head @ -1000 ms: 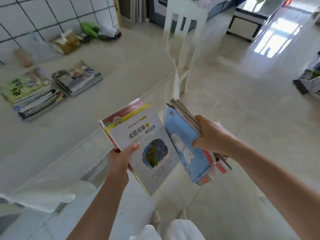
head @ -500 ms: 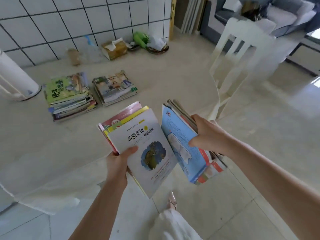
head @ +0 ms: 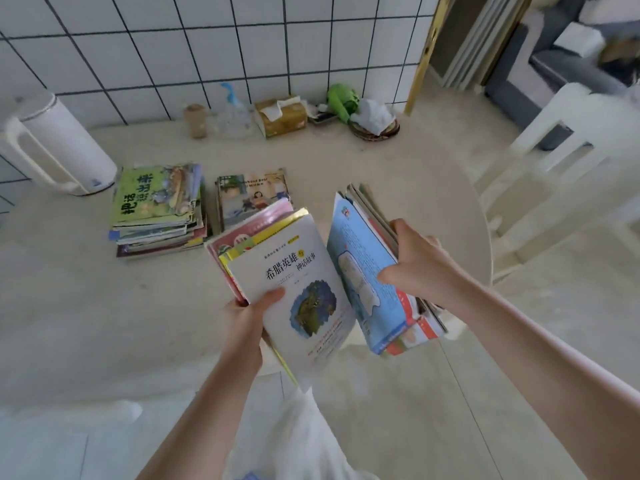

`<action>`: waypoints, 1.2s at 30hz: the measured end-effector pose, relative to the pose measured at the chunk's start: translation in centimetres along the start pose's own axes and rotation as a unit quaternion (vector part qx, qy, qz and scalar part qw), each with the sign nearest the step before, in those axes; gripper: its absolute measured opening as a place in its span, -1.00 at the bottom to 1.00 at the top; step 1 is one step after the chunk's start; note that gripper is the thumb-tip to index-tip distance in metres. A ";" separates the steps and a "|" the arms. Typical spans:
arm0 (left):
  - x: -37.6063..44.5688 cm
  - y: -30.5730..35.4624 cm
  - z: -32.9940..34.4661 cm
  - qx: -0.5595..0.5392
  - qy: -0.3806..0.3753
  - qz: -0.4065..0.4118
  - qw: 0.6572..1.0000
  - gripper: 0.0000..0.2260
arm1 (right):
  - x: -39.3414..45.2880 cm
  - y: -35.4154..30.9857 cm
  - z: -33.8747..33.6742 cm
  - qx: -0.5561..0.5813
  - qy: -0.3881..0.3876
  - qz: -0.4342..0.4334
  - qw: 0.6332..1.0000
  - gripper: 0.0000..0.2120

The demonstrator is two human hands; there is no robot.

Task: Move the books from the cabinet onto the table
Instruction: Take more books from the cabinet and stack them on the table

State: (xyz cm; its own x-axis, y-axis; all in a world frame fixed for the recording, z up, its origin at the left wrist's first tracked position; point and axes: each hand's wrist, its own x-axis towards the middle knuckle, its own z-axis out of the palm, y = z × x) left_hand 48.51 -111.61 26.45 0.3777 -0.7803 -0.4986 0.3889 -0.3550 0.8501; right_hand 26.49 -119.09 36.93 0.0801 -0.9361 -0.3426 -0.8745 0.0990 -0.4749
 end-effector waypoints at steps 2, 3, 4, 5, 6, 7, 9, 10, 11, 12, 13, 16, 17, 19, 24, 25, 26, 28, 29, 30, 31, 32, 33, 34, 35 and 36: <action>1.7 0.6 0.9 -0.002 0.015 0.000 1.000 -0.80 | 2.4 -0.6 -0.3 0.007 -0.007 -0.008 1.000 -0.62; 2.9 0.9 1.3 -0.002 0.021 0.001 1.000 -0.80 | 3.7 -0.9 -0.4 0.012 -0.011 -0.012 1.000 -0.64; 3.8 1.1 1.7 -0.001 0.027 0.000 1.000 -0.79 | 4.7 -1.3 -0.6 0.015 -0.014 -0.014 1.000 -0.65; 4.7 1.4 2.0 -0.001 0.032 -0.002 1.000 -0.78 | 5.8 -1.5 -0.7 0.016 -0.016 -0.014 1.000 -0.66; 6.0 1.8 2.5 -0.002 0.036 -0.006 0.999 -0.78 | 7.3 -1.9 -0.9 0.015 -0.021 -0.013 1.000 -0.66; 7.0 2.2 2.8 0.000 0.034 -0.008 0.999 -0.78 | 8.5 -2.2 -1.1 0.011 -0.024 -0.013 1.000 -0.66; 9.0 3.1 3.5 0.010 0.033 -0.006 0.999 -0.80 | 11.1 -3.0 -1.6 0.002 -0.025 -0.013 1.000 -0.68; 10.4 3.9 4.0 0.014 0.031 -0.002 0.999 -0.81 | 12.8 -3.7 -1.8 0.003 -0.025 -0.010 1.000 -0.70; 11.4 4.6 4.3 0.016 0.026 0.002 1.000 -0.82 | 14.3 -4.1 -1.8 0.005 -0.025 -0.007 1.000 -0.71; 12.5 5.2 4.7 0.018 0.024 0.002 1.000 -0.82 | 15.7 -4.6 -1.9 0.005 -0.025 -0.006 1.000 -0.71; 13.9 5.8 5.0 0.021 0.027 -0.002 0.999 -0.82 | 17.4 -5.1 -1.9 0.005 -0.028 -0.003 1.000 -0.72; 17.0 6.9 5.6 0.042 0.032 -0.012 0.999 -0.82 | 20.8 -6.2 -1.8 0.004 -0.030 0.011 0.999 -0.70; 17.7 7.2 5.7 0.051 0.032 -0.015 0.998 -0.81 | 21.7 -6.5 -1.7 0.005 -0.029 0.017 0.999 -0.69; 19.3 7.6 6.0 0.062 0.039 -0.021 0.997 -0.79 | 23.7 -7.0 -1.4 0.004 -0.027 0.022 0.999 -0.68; 21.7 8.2 6.8 0.047 0.057 -0.038 0.997 -0.78 | 26.9 -7.6 -0.9 0.009 -0.041 0.003 0.999 -0.70; 22.0 8.3 6.9 0.042 0.060 -0.038 0.997 -0.78 | 27.4 -7.6 -0.8 0.006 -0.046 -0.004 0.999 -0.71; 22.2 8.4 7.0 0.038 0.063 -0.039 0.997 -0.78 | 27.6 -7.6 -0.8 0.004 -0.053 -0.008 0.999 -0.72; 22.4 8.4 7.1 0.027 0.071 -0.041 0.996 -0.79 | 27.9 -7.5 -0.7 0.000 -0.071 -0.019 0.997 -0.72; 22.5 8.3 7.1 0.021 0.074 -0.042 0.996 -0.79 | 27.9 -7.3 -0.7 -0.004 -0.076 -0.026 0.997 -0.72; 22.6 8.4 7.1 0.012 0.078 -0.043 0.996 -0.77 | 27.9 -7.3 -0.6 -0.012 -0.080 -0.036 0.996 -0.73; 22.7 8.4 7.0 0.001 0.078 -0.043 0.996 -0.74 | 27.9 -7.2 -0.6 -0.020 -0.080 -0.045 0.996 -0.75; 22.9 8.4 6.9 -0.012 0.080 -0.045 0.996 -0.72 | 27.9 -7.2 -0.5 -0.031 -0.082 -0.055 0.995 -0.76; 23.1 8.3 6.7 -0.024 0.082 -0.047 0.995 -0.70 | 27.9 -7.1 -0.4 -0.044 -0.085 -0.063 0.993 -0.77; 23.2 8.2 6.4 -0.034 0.084 -0.053 0.994 -0.69 | 27.7 -7.0 -0.3 -0.057 -0.089 -0.068 0.992 -0.78; 23.2 8.0 6.1 -0.042 0.085 -0.061 0.994 -0.68 | 27.6 -6.8 -0.2 -0.063 -0.093 -0.068 0.991 -0.79; 23.4 7.9 5.8 -0.048 0.082 -0.071 0.993 -0.65 | 27.6 -6.7 -0.2 -0.065 -0.095 -0.068 0.991 -0.80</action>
State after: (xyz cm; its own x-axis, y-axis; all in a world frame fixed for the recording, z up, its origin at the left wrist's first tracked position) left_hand 55.55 -135.66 22.49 0.4427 -0.6281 -0.6399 0.5240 -0.3979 0.7530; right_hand 34.51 -145.68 30.82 0.2791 -0.8557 -0.4358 -0.9030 -0.0795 -0.4221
